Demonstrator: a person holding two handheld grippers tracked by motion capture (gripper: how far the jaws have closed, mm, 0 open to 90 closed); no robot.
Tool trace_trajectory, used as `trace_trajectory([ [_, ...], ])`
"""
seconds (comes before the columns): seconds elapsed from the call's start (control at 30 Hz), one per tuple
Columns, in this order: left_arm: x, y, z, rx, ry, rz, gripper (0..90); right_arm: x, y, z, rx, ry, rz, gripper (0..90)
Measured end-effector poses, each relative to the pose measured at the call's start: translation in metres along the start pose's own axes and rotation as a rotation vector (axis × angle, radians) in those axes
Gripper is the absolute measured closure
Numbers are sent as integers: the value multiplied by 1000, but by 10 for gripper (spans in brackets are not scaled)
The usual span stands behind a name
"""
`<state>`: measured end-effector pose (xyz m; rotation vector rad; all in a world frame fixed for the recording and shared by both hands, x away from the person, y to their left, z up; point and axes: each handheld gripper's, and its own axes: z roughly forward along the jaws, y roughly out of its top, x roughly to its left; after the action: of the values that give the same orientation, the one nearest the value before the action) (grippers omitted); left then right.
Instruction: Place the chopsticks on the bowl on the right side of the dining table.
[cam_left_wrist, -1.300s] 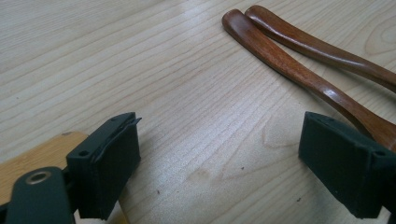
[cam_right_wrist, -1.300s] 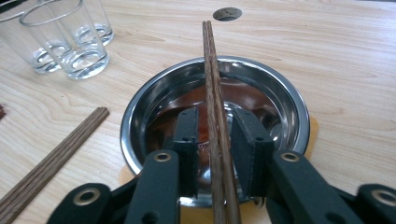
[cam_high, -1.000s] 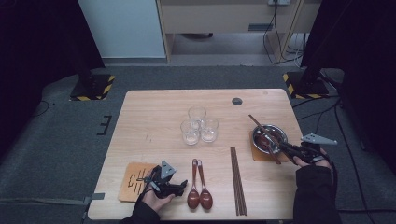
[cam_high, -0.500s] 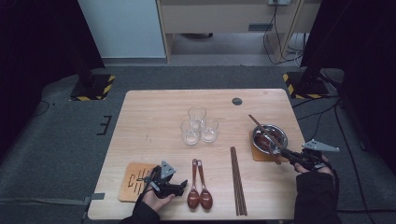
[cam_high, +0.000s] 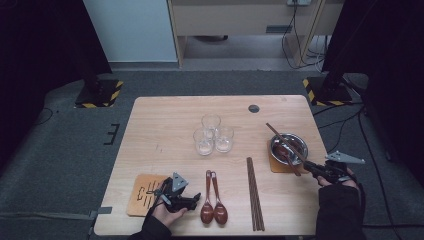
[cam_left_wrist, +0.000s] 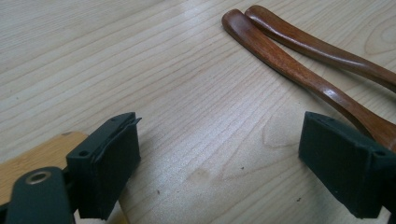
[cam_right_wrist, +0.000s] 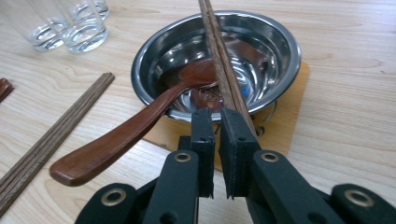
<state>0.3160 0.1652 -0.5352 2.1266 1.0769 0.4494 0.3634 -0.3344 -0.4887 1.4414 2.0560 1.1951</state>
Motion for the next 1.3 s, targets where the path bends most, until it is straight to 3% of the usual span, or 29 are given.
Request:
trace_trajectory([
  [0.6,0,0,0,0,-1,1,115,-14,-6,-3,-7,-79,59,738],
  [0.93,0,0,0,0,-1,1,116,-22,-8,0,-22,-110,62,678],
  [1.3,0,0,0,0,-1,0,115,-20,-2,-4,-58,-93,72,662],
])
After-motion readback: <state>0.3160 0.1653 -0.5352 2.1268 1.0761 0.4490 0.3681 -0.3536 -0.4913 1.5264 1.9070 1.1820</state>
